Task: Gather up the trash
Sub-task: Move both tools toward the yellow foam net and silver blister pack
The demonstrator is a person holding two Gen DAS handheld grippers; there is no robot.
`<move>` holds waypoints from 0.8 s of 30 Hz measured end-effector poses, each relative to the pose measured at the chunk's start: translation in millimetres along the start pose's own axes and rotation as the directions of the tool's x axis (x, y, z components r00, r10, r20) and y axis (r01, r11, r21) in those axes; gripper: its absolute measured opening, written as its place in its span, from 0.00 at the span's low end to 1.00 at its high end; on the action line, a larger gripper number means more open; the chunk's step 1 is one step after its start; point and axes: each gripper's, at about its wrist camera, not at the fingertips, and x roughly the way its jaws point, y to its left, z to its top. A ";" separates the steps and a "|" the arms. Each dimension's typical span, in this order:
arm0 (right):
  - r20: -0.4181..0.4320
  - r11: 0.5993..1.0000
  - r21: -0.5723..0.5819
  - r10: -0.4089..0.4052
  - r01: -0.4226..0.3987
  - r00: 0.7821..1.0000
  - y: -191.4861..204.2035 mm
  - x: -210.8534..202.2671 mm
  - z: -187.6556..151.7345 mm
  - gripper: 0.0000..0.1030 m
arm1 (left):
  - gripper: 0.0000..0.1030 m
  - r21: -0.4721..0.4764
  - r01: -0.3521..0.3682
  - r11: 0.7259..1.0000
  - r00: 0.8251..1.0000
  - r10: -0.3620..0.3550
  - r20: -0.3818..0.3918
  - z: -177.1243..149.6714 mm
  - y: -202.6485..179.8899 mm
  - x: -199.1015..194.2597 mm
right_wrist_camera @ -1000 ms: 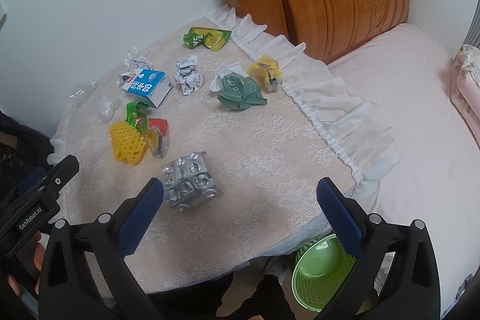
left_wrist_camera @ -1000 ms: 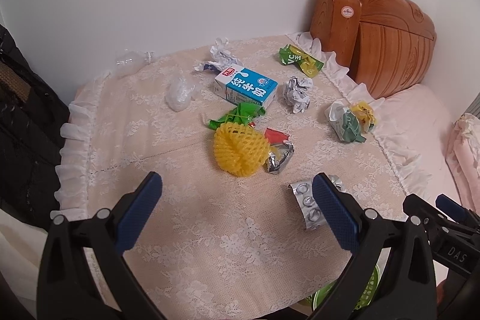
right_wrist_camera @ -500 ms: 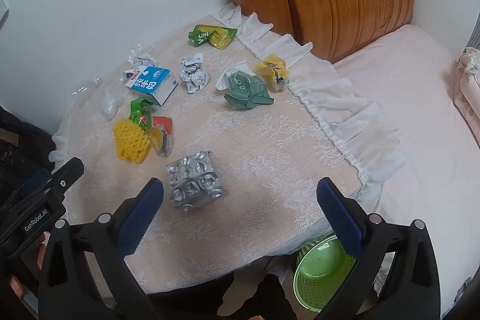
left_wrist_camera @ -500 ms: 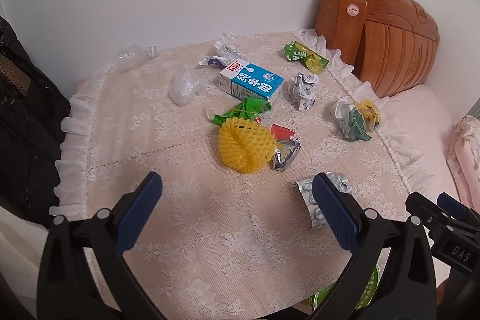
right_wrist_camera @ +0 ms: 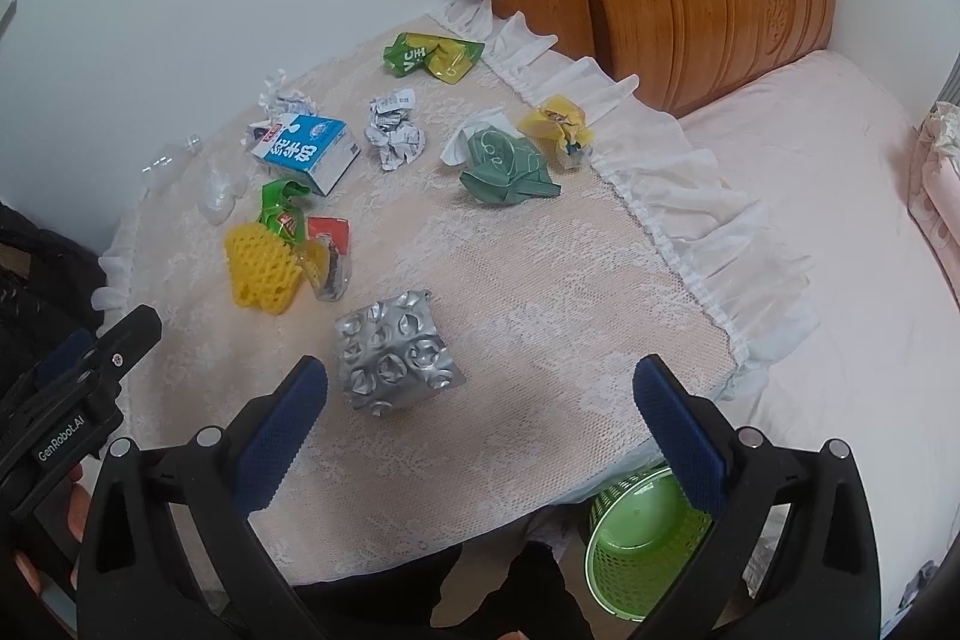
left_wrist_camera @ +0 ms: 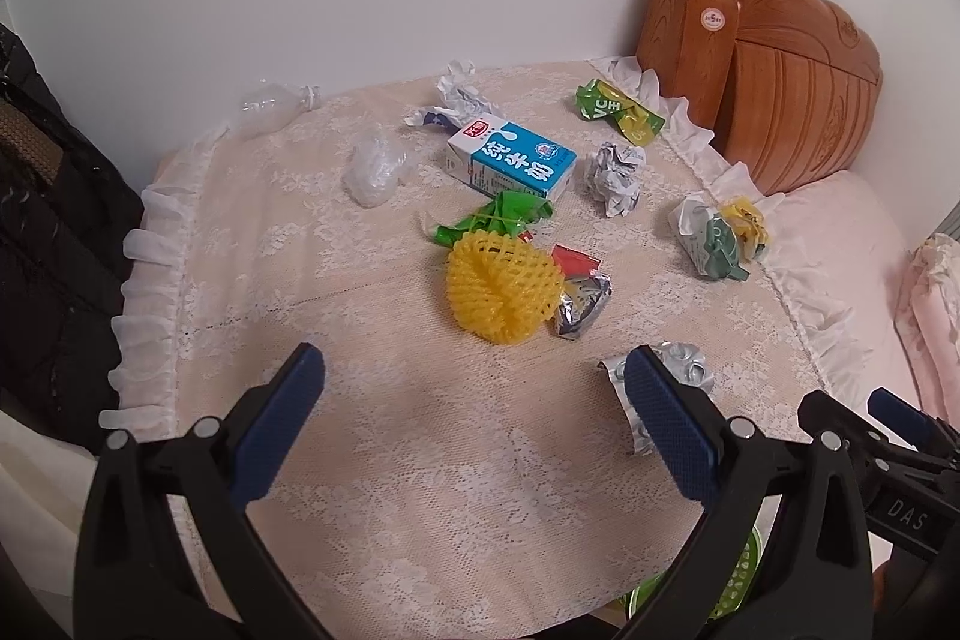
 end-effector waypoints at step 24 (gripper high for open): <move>-0.019 1.000 -0.019 -0.005 0.005 1.000 6.1 6.9 0.1 0.98 | 0.93 -0.003 -0.007 1.000 1.000 0.007 -0.011 0.9 4.8 6.9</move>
